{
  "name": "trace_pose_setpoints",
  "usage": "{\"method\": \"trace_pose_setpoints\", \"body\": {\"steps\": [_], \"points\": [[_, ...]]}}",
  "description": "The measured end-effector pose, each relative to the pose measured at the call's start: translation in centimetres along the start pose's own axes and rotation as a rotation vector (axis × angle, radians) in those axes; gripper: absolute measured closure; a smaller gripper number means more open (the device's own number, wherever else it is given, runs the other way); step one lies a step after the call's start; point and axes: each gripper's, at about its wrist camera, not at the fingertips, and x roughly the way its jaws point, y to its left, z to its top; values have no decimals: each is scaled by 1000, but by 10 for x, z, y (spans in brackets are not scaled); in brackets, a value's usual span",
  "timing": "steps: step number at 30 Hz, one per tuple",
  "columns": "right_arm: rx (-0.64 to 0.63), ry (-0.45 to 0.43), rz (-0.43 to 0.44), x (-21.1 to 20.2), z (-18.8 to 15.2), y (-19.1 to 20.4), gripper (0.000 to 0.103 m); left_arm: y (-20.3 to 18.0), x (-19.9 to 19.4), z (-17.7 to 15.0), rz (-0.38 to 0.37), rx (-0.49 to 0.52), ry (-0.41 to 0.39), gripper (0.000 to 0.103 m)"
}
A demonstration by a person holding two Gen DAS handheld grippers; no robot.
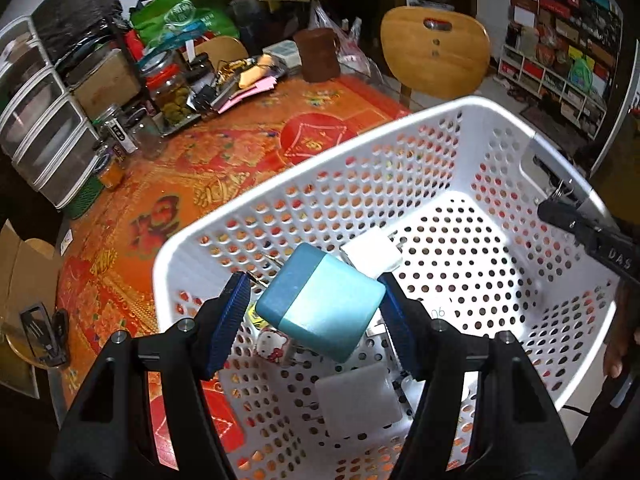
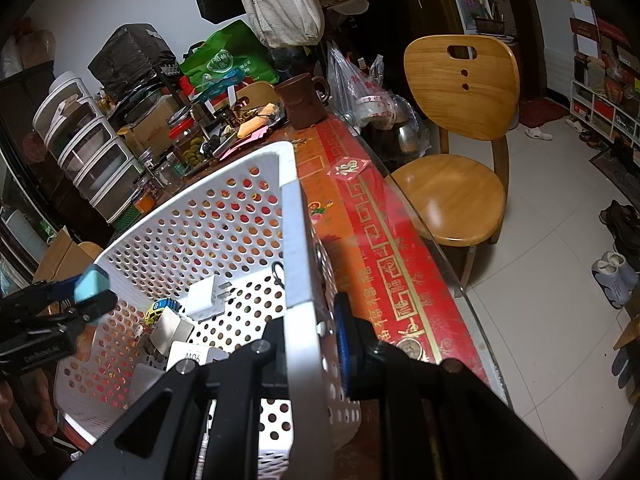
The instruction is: Organize rigid objects
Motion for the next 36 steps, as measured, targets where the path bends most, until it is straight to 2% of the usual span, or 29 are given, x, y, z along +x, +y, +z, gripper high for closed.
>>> {"method": "trace_pose_setpoints", "body": {"steps": [18, 20, 22, 24, 31, 32, 33, 34, 35, 36], "points": [[-2, 0, 3, -1, -1, 0, 89, -9, 5, 0, 5, 35, 21, 38], [-1, 0, 4, -1, 0, 0, 89, -8, 4, 1, -1, 34, 16, 31], [-2, -1, 3, -1, 0, 0, 89, -8, 0, 1, 0, 35, -6, 15], [-2, 0, 1, -1, 0, 0, 89, -9, -5, 1, -1, 36, -28, 5], [-11, 9, -21, 0, 1, 2, 88, -13, -22, -4, -31, 40, -119, 1], [-21, 21, -25, 1, 2, 3, 83, -13, -27, -6, -24, 35, -140, 1], [-29, 35, -36, 2, 3, 4, 58, -13, -32, -8, -17, 30, -159, 1], [-48, 42, -67, 1, 2, 6, 22, -11, -40, -11, -12, 19, -191, 1], [-68, 32, -82, -2, 1, 9, 10, -8, -49, -15, -10, 4, -220, 1], [-88, 7, -91, -9, -1, 12, 4, -3, -61, -22, -7, -19, -258, 1]]}}
